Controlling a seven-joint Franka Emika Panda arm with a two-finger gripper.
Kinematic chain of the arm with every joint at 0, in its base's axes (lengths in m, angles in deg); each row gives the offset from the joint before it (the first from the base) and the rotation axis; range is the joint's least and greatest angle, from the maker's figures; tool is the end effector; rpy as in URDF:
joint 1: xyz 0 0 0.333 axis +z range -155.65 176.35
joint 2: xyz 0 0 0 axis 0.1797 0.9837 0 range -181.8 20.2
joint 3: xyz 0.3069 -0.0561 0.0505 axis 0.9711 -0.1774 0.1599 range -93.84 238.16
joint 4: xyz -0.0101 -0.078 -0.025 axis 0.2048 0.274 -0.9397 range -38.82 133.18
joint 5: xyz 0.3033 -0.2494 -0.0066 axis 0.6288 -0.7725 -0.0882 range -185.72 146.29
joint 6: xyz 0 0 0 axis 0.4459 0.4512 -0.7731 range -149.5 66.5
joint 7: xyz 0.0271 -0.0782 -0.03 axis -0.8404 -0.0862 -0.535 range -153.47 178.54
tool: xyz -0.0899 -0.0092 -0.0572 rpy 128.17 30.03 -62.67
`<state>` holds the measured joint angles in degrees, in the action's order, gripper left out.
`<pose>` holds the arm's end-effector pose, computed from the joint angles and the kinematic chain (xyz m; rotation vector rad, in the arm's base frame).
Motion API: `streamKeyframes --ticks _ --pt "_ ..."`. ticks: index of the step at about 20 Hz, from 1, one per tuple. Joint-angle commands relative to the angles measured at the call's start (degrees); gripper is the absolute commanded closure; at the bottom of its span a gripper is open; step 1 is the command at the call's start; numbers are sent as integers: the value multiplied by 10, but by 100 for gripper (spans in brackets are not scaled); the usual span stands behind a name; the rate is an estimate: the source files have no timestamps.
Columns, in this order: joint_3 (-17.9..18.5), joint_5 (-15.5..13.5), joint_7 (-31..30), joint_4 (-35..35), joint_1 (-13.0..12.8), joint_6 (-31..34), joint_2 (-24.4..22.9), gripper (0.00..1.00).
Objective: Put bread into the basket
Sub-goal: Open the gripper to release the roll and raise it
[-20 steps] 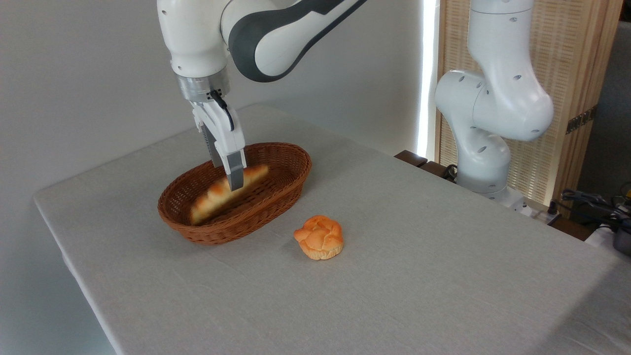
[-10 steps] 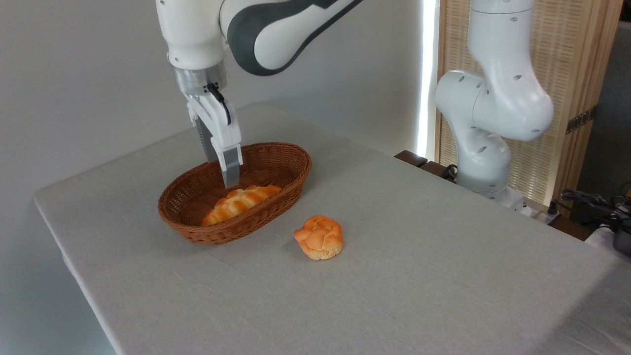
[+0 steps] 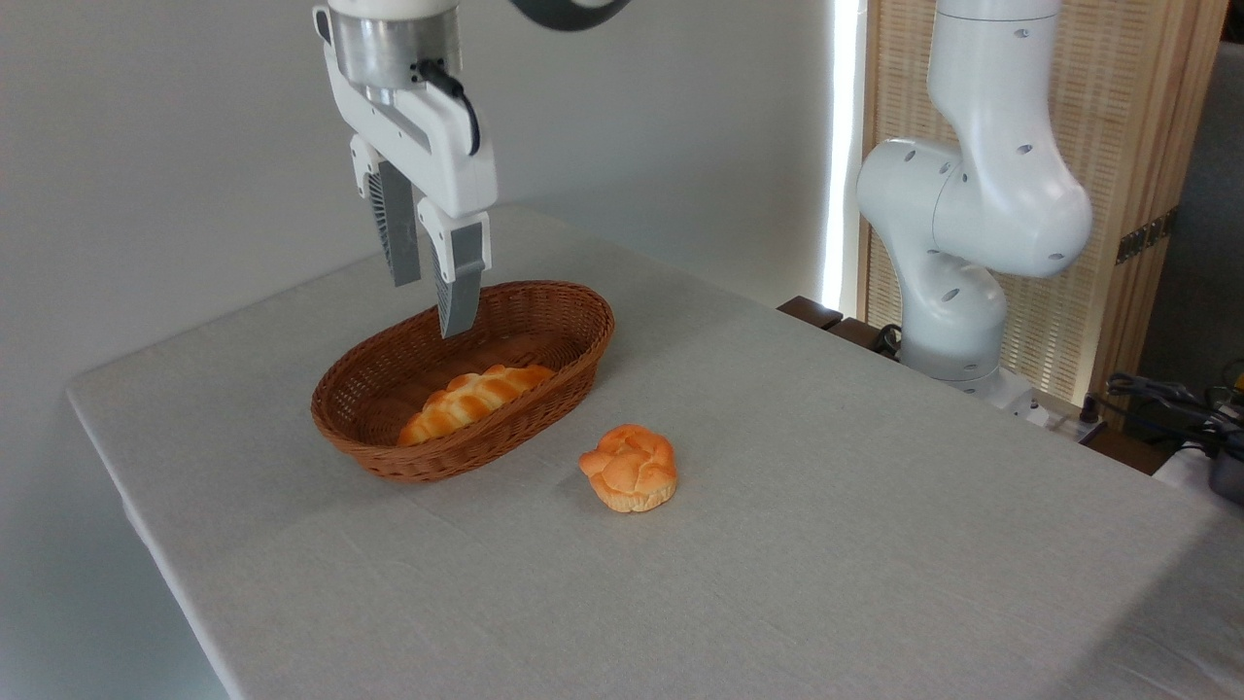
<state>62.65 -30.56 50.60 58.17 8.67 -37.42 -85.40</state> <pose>0.5337 -0.1251 0.5984 2.7382 -1.2031 0.2252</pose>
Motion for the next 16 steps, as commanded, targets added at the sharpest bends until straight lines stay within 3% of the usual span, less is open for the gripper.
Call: streamKeyframes --ticks 1,7,11,14,16 --pt "39 10 10 -32 -4 18 6 0" --pt "58 11 37 -35 -2 36 9 0" --pt "81 13 34 -75 -3 70 16 0" --pt "75 47 30 -79 -7 86 19 0" --pt "75 52 23 -80 -10 95 19 0"
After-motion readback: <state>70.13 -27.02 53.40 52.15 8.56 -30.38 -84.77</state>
